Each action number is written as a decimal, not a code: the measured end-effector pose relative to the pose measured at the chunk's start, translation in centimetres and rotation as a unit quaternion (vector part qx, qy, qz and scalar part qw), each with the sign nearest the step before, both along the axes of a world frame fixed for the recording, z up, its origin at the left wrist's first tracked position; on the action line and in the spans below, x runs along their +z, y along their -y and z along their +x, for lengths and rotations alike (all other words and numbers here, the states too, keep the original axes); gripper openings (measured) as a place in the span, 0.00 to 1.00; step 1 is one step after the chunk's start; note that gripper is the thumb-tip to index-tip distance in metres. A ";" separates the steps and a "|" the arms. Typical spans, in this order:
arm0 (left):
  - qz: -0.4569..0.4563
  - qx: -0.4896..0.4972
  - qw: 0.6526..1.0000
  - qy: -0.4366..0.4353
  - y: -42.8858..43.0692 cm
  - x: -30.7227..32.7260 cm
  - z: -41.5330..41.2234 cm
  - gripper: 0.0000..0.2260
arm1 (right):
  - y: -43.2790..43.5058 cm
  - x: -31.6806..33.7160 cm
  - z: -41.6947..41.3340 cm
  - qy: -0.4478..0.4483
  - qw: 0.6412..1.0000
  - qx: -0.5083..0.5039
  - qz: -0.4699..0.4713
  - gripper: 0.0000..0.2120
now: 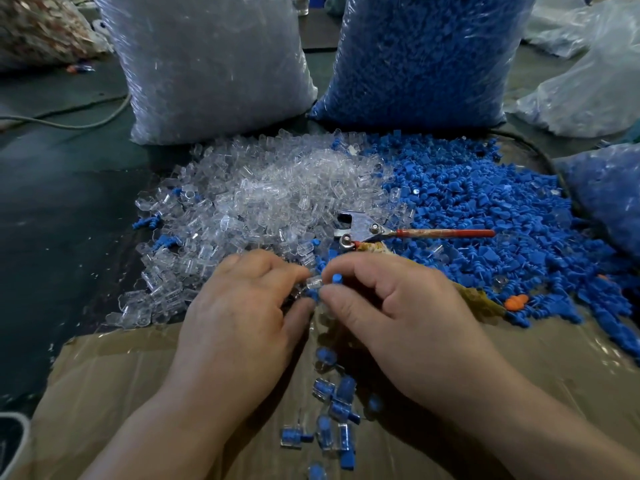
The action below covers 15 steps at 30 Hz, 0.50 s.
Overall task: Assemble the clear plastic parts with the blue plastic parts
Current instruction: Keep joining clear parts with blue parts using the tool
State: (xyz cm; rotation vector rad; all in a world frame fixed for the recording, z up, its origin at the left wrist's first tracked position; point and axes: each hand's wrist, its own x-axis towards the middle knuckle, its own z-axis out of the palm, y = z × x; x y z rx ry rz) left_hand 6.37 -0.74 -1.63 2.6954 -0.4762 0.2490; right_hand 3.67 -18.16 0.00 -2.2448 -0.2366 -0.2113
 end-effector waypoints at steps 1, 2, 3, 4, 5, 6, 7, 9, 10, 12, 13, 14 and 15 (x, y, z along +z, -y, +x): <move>-0.008 0.000 1.000 -0.002 0.0 0.0 0.0 0.14 | -0.2 -0.1 0.0 -0.007 1.000 0.012 -0.017 0.04; -0.019 0.002 1.000 -0.004 0.1 0.0 0.0 0.13 | -0.3 -0.2 0.1 -0.015 0.999 0.017 -0.027 0.04; -0.028 0.005 1.000 -0.005 0.2 -0.1 0.0 0.12 | -0.3 -0.4 0.2 -0.019 0.999 0.016 -0.031 0.04; -0.034 0.007 0.999 -0.006 0.2 -0.1 0.0 0.11 | -0.3 -0.4 0.3 -0.022 0.999 0.011 -0.029 0.05; -0.037 0.008 0.999 -0.008 0.3 -0.1 0.0 0.11 | -0.3 -0.5 0.4 -0.022 0.999 0.007 -0.023 0.05; -0.036 0.007 0.999 -0.010 0.3 -0.1 0.0 0.11 | -0.3 -0.5 0.5 -0.022 1.000 0.005 -0.016 0.05; -0.033 0.004 0.999 -0.013 0.3 -0.1 0.0 0.12 | -0.3 -0.4 0.5 -0.020 1.000 0.003 -0.011 0.04; -0.033 -0.002 0.999 -0.017 0.4 -0.1 0.0 0.13 | -0.4 -0.4 0.4 -0.020 1.000 0.003 -0.003 0.04; -0.039 -0.005 0.999 -0.018 0.4 -0.1 0.0 0.13 | -0.3 -0.4 0.3 -0.026 1.000 0.002 0.008 0.04; -0.063 -0.003 0.998 -0.019 0.4 0.0 0.0 0.11 | -0.3 -0.4 0.3 -0.043 0.998 0.002 0.040 0.04; -0.075 -0.001 0.997 -0.019 0.4 0.0 0.1 0.10 | -0.2 -0.4 0.3 -0.051 0.997 0.001 0.056 0.04; -0.080 0.002 0.997 -0.020 0.3 -0.1 0.1 0.09 | 0.0 -0.4 0.3 -0.056 0.996 -0.001 0.069 0.04; -0.079 0.003 0.997 -0.019 0.3 -0.1 0.1 0.08 | 0.0 -0.5 0.4 -0.060 0.995 0.000 0.079 0.03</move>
